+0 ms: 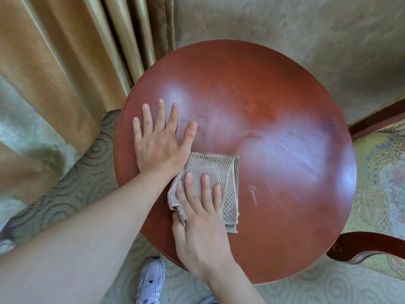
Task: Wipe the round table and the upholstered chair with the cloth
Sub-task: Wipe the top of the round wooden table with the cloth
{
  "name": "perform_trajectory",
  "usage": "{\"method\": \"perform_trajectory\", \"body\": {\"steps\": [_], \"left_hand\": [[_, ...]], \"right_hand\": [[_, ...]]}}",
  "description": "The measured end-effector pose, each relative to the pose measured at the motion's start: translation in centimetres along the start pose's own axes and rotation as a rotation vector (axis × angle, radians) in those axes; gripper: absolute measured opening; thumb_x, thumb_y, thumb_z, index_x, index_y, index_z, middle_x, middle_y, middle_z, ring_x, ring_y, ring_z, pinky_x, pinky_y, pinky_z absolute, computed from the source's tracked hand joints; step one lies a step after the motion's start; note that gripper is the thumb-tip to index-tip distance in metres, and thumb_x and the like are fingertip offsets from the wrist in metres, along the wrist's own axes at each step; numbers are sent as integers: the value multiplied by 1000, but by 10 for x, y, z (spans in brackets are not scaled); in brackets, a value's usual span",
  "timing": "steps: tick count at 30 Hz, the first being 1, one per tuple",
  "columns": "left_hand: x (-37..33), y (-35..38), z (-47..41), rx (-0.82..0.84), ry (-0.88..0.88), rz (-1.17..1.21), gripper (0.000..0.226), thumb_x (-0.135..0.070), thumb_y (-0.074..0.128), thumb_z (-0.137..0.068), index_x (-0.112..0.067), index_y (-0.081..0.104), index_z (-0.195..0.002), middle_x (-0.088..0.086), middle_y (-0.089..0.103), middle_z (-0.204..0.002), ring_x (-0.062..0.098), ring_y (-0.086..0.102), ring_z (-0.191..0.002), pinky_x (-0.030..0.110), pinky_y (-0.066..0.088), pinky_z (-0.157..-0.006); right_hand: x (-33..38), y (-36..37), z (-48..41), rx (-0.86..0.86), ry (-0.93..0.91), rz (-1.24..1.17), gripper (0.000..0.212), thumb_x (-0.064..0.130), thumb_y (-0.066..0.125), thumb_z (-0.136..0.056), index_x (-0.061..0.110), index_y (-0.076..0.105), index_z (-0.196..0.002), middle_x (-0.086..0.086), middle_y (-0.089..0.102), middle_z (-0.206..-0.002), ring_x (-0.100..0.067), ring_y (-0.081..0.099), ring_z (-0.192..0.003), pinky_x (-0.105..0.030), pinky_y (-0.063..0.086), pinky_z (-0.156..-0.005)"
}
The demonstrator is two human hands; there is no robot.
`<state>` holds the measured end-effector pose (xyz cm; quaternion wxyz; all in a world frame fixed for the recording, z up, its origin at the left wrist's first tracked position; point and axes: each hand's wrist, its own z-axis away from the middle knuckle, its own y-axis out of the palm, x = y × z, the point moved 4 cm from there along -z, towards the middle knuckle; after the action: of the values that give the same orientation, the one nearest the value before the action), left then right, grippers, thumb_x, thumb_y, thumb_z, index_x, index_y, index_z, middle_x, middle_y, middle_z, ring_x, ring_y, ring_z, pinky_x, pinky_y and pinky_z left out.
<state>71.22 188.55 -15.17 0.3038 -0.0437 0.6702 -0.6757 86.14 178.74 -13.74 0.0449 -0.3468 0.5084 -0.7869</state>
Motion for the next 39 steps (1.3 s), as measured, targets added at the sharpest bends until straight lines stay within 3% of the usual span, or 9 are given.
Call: {"method": "perform_trajectory", "body": {"steps": [6,12,22,28,39], "left_hand": [[-1,-2,0,12,-8,-8,90,-77,-13,-87,-33,14,-160,-3,2,-170,24,-9,-156,48,-6,-125],[-1,-1,0,4,-18,20,91,-77,-13,-86,-34,17,-160,-4,4,-170,23,-8,-156,47,-6,-125],[-2,1,1,-5,-25,-62,89,-77,-12,-86,-34,12,-160,-4,1,-170,24,-9,-156,47,-6,-125],[-4,3,1,20,-39,-116,84,-75,-8,-88,-34,6,-161,-4,-4,-170,25,-12,-155,48,-7,-125],[-3,6,0,19,-29,-159,86,-76,-10,-89,-32,3,-161,0,-6,-170,29,-12,-155,52,-7,-124]], "right_hand": [[-1,0,-11,-40,20,133,66,35,35,-93,14,28,-155,-2,13,-166,-33,0,-152,-50,2,-120],[-12,-18,-50,-28,44,171,72,41,19,-90,18,11,-158,2,0,-167,-28,-10,-152,-47,-8,-122],[-52,-52,-103,-99,112,137,71,42,14,-89,25,8,-158,5,1,-167,-23,-10,-152,-44,-9,-122],[-108,-93,-134,-131,287,166,64,36,25,-98,22,10,-159,1,2,-168,-29,-5,-153,-46,-7,-121],[-160,-118,-96,-223,478,47,63,30,20,-97,20,11,-158,-2,4,-168,-29,-4,-153,-46,-7,-121]]}}
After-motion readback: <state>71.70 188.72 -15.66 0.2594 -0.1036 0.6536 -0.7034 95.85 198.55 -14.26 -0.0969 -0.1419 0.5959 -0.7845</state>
